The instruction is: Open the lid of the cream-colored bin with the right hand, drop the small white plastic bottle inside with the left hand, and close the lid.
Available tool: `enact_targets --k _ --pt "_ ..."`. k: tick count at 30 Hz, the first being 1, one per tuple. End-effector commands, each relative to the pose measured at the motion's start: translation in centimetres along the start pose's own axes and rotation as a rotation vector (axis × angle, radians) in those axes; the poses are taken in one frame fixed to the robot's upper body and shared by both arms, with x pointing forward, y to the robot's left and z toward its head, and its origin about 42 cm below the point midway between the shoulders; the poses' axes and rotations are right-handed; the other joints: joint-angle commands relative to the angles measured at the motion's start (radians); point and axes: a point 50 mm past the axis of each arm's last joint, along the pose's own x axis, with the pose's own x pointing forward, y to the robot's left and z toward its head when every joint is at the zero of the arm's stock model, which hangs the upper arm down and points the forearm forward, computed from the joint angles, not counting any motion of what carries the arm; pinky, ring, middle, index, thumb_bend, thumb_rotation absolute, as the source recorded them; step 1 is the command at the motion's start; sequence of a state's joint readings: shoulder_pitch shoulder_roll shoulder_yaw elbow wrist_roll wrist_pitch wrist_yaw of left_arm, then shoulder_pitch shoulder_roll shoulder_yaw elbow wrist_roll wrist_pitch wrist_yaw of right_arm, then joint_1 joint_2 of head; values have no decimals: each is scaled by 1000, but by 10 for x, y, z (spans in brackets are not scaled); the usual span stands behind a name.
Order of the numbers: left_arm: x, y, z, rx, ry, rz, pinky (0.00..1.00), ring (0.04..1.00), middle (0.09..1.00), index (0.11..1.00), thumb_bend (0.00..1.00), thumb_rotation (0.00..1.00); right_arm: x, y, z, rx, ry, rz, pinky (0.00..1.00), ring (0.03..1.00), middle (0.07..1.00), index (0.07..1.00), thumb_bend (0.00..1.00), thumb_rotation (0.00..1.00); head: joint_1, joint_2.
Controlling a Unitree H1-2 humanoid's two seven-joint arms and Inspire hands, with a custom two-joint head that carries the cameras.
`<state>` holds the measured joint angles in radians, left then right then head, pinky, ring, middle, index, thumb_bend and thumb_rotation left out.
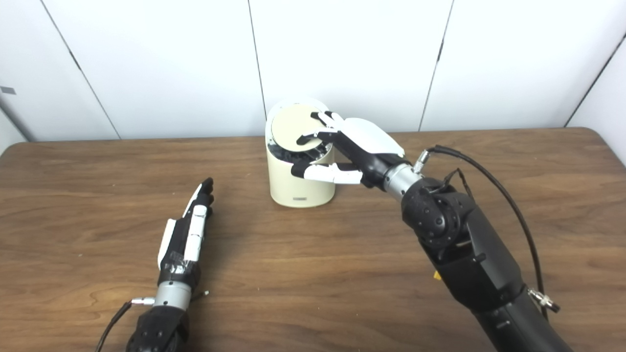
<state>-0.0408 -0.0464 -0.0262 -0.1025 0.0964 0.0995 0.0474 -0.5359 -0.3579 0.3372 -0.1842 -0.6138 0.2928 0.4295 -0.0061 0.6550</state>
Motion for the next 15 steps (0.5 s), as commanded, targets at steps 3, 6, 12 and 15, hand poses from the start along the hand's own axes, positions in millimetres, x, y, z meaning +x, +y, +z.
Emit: enact_targets --k 3,6,12,15 --pt "5 -3 7 -3 -23 1 1000 991 992 980 615 1000 0 -4 0 2 17 4 1000 1000 1000 780 633 1000 1 0" --pt "5 -3 7 -2 -21 2 1000 993 989 975 610 1000 -2 -10 4 23 -4 -37 1000 1000 1000 790 613 1000 0 -1" --pt "3 -3 6 -4 -4 9 1000 985 987 970 616 1000 -11 -30 10 74 -24 -153 1000 1000 1000 848 592 1000 0 -4" --pt "4 -2 6 -8 -3 8 1000 987 987 971 610 1000 -19 -39 12 98 -29 -221 1000 1000 1000 879 568 1000 -1 -5"
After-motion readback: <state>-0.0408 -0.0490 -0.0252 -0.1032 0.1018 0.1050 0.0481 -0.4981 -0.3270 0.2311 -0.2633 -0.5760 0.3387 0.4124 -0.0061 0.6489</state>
